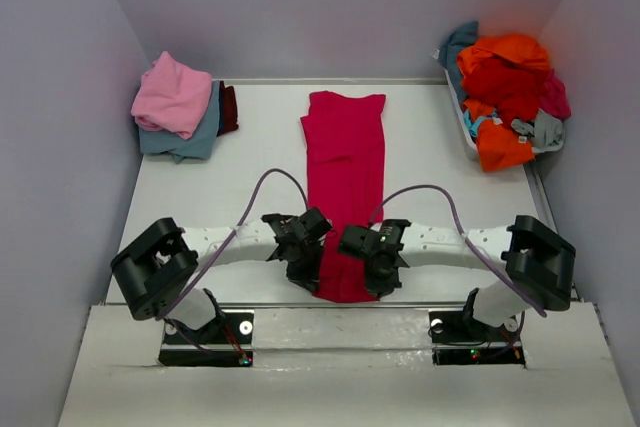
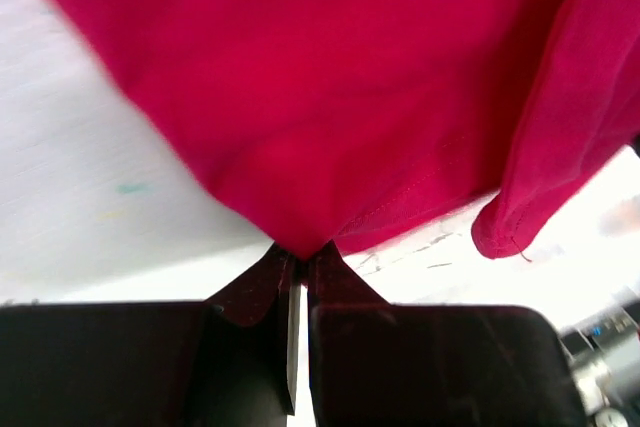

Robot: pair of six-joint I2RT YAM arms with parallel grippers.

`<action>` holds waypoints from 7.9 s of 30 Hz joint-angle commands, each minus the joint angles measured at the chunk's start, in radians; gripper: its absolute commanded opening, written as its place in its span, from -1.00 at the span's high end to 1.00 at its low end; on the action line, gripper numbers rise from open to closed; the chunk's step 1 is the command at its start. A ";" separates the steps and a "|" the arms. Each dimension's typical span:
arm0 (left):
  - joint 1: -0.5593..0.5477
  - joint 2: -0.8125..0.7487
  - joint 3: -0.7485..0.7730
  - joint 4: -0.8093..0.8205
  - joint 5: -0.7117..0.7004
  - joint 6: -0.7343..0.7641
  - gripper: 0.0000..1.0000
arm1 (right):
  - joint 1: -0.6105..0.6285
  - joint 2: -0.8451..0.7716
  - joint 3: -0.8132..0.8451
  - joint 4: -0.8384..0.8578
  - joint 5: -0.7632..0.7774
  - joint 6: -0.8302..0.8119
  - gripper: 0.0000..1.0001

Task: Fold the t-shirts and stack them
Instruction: Grab the bottom of the folded rectangular tshirt with both arms, then fold the folded rectangular tshirt in 1/3 of the way, then grab one side of the 2/3 rectangular tshirt with both arms

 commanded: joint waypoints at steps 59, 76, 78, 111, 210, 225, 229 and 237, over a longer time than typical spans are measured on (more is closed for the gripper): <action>0.062 0.071 0.586 -0.441 -0.526 0.076 0.89 | -0.178 -0.065 0.459 -0.195 0.348 -0.166 0.85; 0.247 0.336 0.839 -0.398 -0.517 0.199 0.89 | -0.416 0.140 0.619 -0.043 0.280 -0.397 0.85; 0.276 0.370 0.859 -0.392 -0.514 0.212 0.89 | -0.441 0.158 0.643 -0.031 0.271 -0.418 0.84; 0.415 0.742 1.265 -0.444 -0.493 0.294 0.89 | -0.611 0.514 0.900 0.021 0.178 -0.547 0.85; 0.425 0.536 0.738 -0.240 -0.241 0.294 -0.56 | -0.576 0.436 0.542 0.096 -0.174 -0.458 -0.19; 0.425 0.507 0.620 -0.193 -0.195 0.271 -0.47 | -0.576 0.424 0.449 0.165 -0.183 -0.446 -0.18; 0.425 0.501 0.592 -0.191 -0.203 0.260 -0.36 | -0.576 0.413 0.409 0.200 -0.192 -0.437 -0.17; 0.425 0.487 0.569 -0.185 -0.232 0.242 0.07 | -0.576 0.372 0.347 0.279 -0.168 -0.418 0.03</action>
